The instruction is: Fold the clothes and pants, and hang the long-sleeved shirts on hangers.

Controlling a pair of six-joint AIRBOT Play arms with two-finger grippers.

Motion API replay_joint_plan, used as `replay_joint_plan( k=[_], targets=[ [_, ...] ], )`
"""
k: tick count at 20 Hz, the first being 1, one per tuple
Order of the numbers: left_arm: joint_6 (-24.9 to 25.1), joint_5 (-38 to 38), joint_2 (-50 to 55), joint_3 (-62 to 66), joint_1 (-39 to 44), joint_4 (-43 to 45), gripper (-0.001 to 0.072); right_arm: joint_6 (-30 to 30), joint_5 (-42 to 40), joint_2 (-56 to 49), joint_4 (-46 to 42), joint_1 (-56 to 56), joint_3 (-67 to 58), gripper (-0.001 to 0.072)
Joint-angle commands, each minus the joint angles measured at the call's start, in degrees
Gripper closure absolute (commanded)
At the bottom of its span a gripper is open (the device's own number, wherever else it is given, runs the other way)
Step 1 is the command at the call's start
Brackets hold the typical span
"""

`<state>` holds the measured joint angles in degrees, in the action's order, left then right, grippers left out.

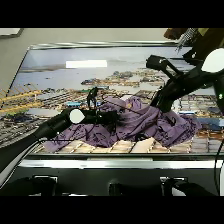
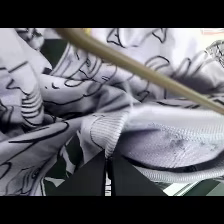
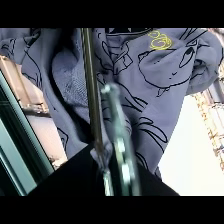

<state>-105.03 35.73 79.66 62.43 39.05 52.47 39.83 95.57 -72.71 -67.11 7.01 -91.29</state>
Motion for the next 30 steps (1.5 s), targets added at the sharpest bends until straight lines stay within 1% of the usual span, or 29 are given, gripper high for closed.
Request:
replay_joint_plan(
  k=[1, 8, 14, 16, 23, 30],
  targets=[
    [0.0, 2.0, 0.0, 0.2, -1.7, 0.1, 0.0685, 3.1, 3.6, 0.0, -1.9, 0.0, 0.0, 0.0669],
    [0.0, 2.9, 0.0, 0.2, -5.9, 0.1, 0.0685, 7.2, 6.3, 0.8, -3.0, 0.0, 0.0, 0.0669],
    [0.1, 2.8, 0.0, 0.6, -7.9, 0.1, 0.0686, 7.1, 6.5, 1.3, -1.4, 0.0, 0.0, 0.067],
    [0.9, 2.6, 0.0, 1.9, -8.3, 0.2, 0.0686, 7.1, 6.4, 1.3, -0.8, 0.0, 0.0, 0.067],
    [1.1, 2.9, 0.0, 3.8, -10.4, 1.6, 0.0686, 7.1, 6.4, 1.3, -0.6, 0.0, 0.0, 0.067],
    [1.1, 3.5, 0.0, 6.0, -10.6, 2.1, 0.0686, 7.1, 6.1, 1.1, -1.1, 0.0, 0.1, 0.067]
  ],
)
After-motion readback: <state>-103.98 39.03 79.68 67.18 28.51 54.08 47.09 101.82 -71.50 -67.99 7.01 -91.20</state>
